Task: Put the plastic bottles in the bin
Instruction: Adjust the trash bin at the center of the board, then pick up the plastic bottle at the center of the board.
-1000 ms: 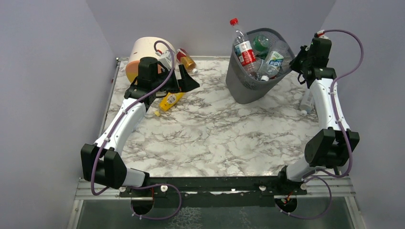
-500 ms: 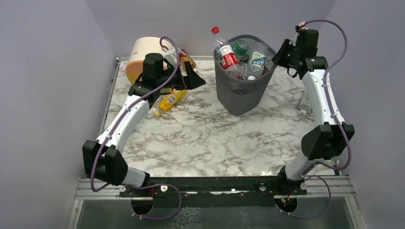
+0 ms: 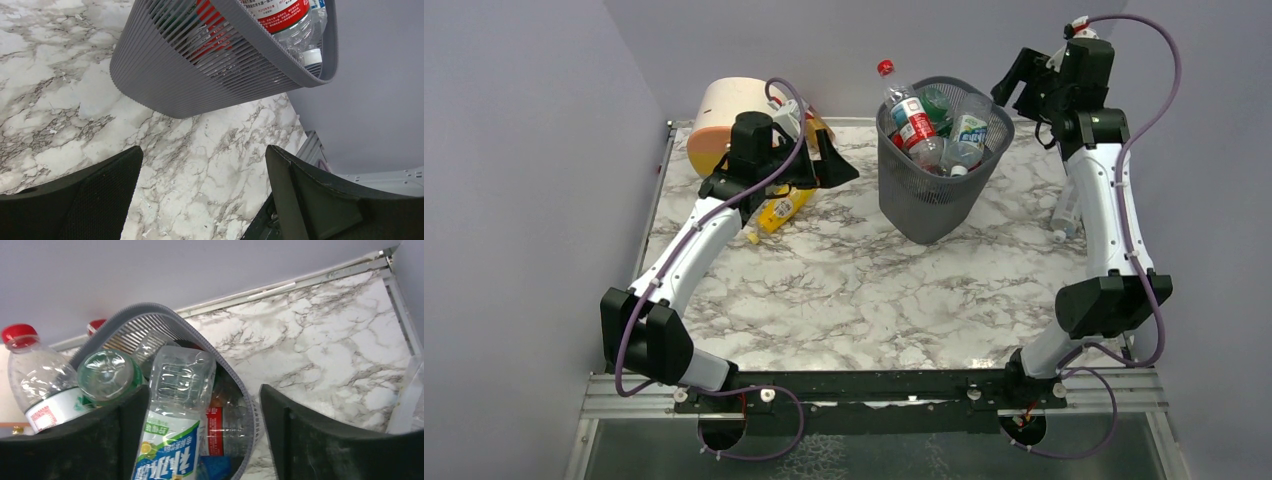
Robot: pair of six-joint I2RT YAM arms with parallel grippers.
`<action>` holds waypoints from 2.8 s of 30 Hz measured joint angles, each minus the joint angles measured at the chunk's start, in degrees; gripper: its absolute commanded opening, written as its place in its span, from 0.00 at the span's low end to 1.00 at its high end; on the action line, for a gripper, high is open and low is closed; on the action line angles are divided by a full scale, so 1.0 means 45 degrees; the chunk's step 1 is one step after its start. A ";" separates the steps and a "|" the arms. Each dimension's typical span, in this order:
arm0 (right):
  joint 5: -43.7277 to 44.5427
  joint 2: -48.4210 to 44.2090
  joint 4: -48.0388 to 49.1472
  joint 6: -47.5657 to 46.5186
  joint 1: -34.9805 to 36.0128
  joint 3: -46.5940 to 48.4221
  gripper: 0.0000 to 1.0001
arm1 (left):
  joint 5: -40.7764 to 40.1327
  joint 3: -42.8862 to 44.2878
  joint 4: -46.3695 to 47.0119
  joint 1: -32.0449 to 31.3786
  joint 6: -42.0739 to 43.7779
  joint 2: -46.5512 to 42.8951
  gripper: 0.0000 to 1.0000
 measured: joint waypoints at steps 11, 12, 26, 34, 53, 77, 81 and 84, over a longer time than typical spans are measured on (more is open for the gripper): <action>0.3706 -0.1545 0.0053 -0.0165 0.0019 -0.0971 0.99 | -0.0214 0.0049 -0.0486 0.0000 0.0418 -0.0170 0.99; 0.3978 -0.1642 0.0044 -0.0155 -0.0005 -0.1205 1.00 | -0.0228 0.0049 -0.0593 0.0000 0.0500 -0.0243 0.99; 0.6222 -0.1685 -0.0219 0.1107 -0.0442 -0.6727 1.00 | -0.0238 -0.1433 -0.0772 0.0525 0.1020 -0.2074 0.99; 0.6732 -0.1642 0.0466 0.1302 -0.2006 -0.8286 0.97 | 0.0238 -0.2200 -0.0758 0.0869 0.1030 -0.2069 0.99; 0.5187 0.2176 0.3332 0.0583 -0.4629 -0.8616 0.99 | 0.1069 -0.2409 -0.0267 0.1569 0.1166 -0.1841 0.99; 0.4546 0.1953 0.4517 0.0529 -0.4891 -0.9204 0.47 | 0.1326 -0.2424 -0.0170 0.1705 0.1146 -0.1651 0.99; 0.4051 -0.0131 0.4405 0.0563 -0.4556 -0.9500 0.46 | 0.1331 -0.2501 -0.0209 0.1705 0.1146 -0.1817 0.99; 0.3444 -0.1355 0.4036 0.0539 -0.4231 -0.8675 0.46 | 0.1331 -0.2501 -0.0272 0.1705 0.1151 -0.1919 0.99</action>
